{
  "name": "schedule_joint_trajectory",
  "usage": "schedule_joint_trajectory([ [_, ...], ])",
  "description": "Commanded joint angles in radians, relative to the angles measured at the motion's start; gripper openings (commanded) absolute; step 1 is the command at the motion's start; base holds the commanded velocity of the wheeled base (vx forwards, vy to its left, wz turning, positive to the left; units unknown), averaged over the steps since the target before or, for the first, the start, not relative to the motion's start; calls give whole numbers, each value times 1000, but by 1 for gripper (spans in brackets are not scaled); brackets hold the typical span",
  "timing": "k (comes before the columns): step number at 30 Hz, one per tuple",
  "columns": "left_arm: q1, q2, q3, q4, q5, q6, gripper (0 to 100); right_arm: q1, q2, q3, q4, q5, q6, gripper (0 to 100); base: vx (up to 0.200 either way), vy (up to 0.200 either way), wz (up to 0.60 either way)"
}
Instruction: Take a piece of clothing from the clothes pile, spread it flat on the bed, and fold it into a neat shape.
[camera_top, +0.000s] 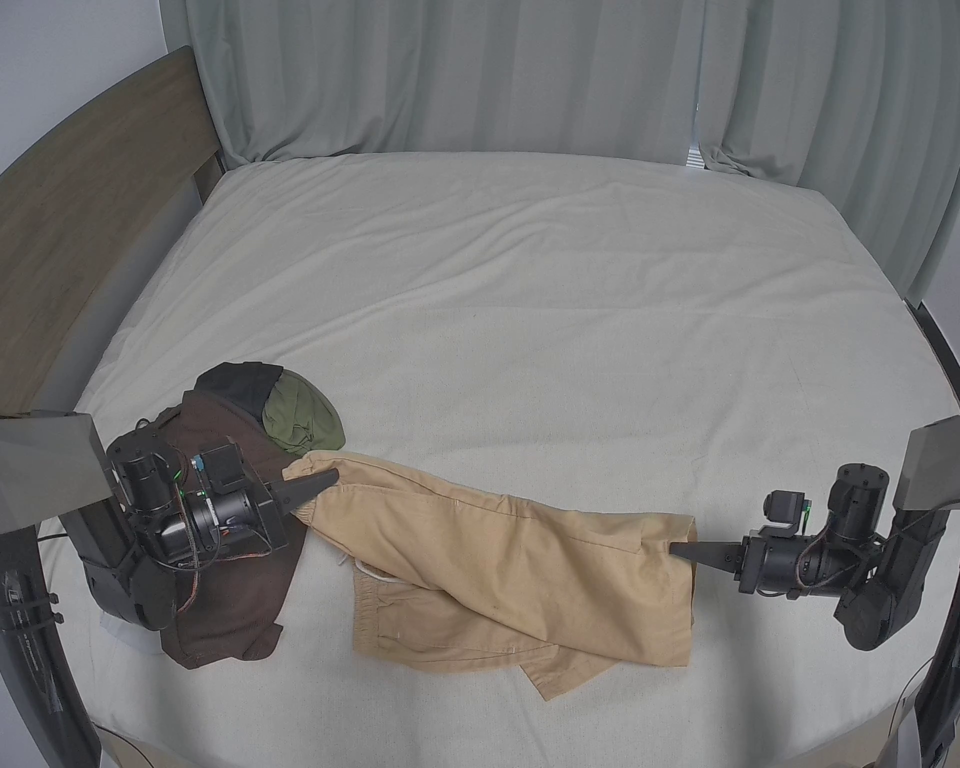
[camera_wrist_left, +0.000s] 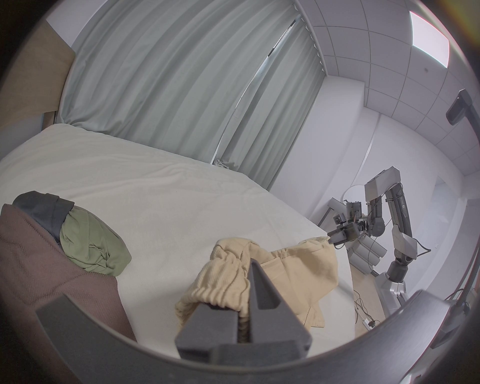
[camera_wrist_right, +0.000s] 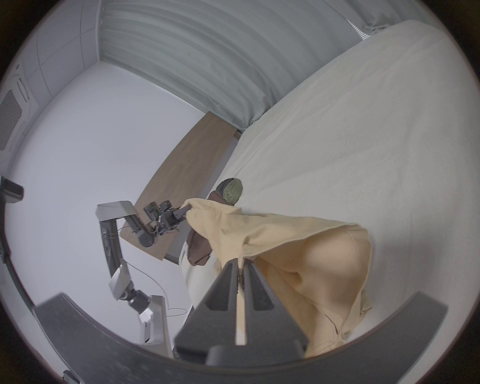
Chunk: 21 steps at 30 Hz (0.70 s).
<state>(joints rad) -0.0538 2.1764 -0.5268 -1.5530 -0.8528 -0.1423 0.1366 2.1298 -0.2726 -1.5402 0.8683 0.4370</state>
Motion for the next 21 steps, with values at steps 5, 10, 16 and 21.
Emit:
schedule_joint_trajectory([
  [5, 0, 0, -1, -1, 0, 0, 0, -88, -65, 32, 2, 123, -3, 0, 0, 0, 0],
  [10, 0, -1, 2, -1, 0, 0, 0, -69, -50, 24, 0, 120, -4, 0, 0, 0, 0],
  [16, -1, 0, 1, -1, 0, 0, 0, -52, -11, 19, 0, 117, -9, 100, 0, 0, 0],
  [21, -1, 0, 2, -1, 0, 0, 0, 1, 30, 10, -3, 112, -11, 100, 0, 0, 0],
])
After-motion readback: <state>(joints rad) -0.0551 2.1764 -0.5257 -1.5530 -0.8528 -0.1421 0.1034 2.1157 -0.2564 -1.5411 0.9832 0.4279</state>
